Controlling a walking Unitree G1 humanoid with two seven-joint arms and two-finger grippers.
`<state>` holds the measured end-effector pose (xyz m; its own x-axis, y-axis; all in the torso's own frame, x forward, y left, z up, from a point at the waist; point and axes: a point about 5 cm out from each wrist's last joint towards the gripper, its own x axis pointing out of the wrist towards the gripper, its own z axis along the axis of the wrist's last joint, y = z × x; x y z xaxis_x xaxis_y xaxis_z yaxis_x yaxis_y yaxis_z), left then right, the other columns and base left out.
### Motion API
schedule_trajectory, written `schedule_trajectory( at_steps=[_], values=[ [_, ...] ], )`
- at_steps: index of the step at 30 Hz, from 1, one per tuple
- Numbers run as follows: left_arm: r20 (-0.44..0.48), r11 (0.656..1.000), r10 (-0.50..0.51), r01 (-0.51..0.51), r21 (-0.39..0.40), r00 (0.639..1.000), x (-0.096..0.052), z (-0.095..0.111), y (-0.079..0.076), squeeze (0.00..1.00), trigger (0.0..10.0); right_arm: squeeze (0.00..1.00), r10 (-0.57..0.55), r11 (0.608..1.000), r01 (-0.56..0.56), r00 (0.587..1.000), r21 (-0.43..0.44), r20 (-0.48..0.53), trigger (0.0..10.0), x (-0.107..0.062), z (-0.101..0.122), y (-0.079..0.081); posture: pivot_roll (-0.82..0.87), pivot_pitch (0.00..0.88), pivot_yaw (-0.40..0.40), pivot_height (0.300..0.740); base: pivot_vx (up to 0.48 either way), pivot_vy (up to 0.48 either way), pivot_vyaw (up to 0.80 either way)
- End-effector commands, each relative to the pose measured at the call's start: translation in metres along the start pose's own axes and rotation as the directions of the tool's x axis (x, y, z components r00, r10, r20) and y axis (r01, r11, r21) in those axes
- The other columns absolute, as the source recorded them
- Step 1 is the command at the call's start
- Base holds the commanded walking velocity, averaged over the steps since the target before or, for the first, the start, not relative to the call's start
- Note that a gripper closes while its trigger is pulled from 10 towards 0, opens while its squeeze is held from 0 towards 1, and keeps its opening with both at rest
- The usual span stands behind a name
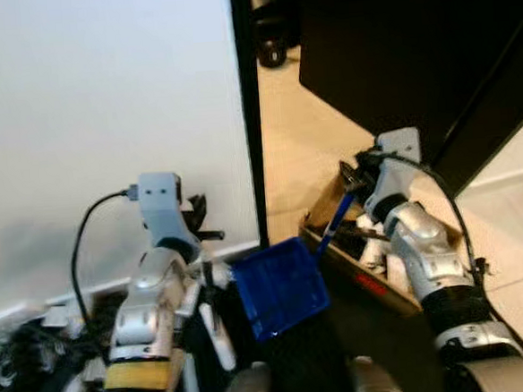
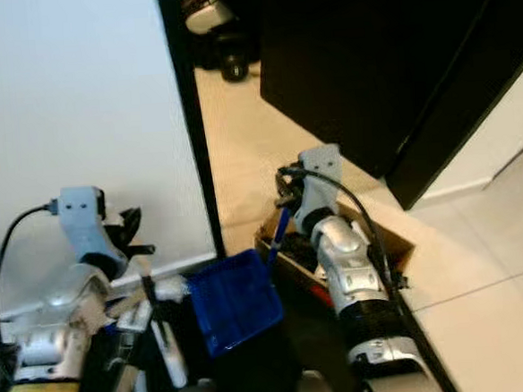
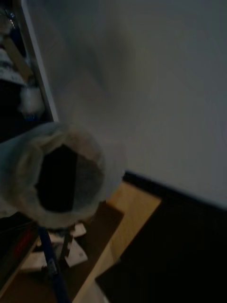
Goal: Sweep floor
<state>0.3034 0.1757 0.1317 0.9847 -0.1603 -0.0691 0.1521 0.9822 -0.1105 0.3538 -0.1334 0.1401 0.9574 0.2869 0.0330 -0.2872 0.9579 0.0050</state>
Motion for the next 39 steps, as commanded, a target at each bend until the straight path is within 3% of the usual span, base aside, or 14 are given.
schedule_trajectory(
  at_steps=[1,6,23,28,33,39],
  values=[
    [-0.019,1.0,0.01,-0.01,0.009,1.0,-0.002,-0.004,0.002,0.0,10.0,0.0,0.003,1.0,-0.004,1.0,0.019,0.031,10.0,-0.001,0.003,0.0,0.15,0.158,0.025,0.74,0.0,0.48,0.0],
    [-0.021,1.0,0.009,-0.009,0.01,1.0,-0.002,-0.004,0.001,0.0,10.0,0.0,0.001,1.0,-0.002,1.0,0.021,0.031,10.0,-0.002,0.003,0.0,0.15,0.162,0.027,0.74,0.0,0.353,0.0],
    [-0.027,0.999,0.0,0.001,0.036,1.0,-0.002,-0.004,0.0,0.0,10.0,0.0,-0.008,1.0,0.008,0.999,0.018,0.033,10.0,-0.003,0.003,-0.002,0.15,0.168,0.03,0.74,0.0,0.0,0.0],
    [-0.03,0.999,0.002,-0.001,0.038,1.0,-0.002,-0.005,0.001,0.0,10.0,0.0,-0.034,0.998,0.038,0.997,-0.047,0.065,10.0,-0.005,0.013,-0.014,0.15,0.169,0.031,0.74,0.0,0.0,0.0],
    [-0.037,0.999,0.003,-0.001,0.052,0.999,-0.003,-0.006,0.003,0.0,10.0,0.0,-0.068,0.996,0.072,0.995,-0.048,0.08,10.0,-0.006,0.018,-0.025,0.15,0.172,0.038,0.74,0.0,0.0,0.0],
    [-0.023,0.995,0.02,-0.017,0.097,1.0,-0.003,0.004,0.019,0.0,10.0,0.0,-0.07,0.995,0.073,0.996,-0.061,0.046,10.0,-0.002,0.013,-0.03,0.17,0.184,0.044,0.74,0.0,0.0,0.0]
  ],
)
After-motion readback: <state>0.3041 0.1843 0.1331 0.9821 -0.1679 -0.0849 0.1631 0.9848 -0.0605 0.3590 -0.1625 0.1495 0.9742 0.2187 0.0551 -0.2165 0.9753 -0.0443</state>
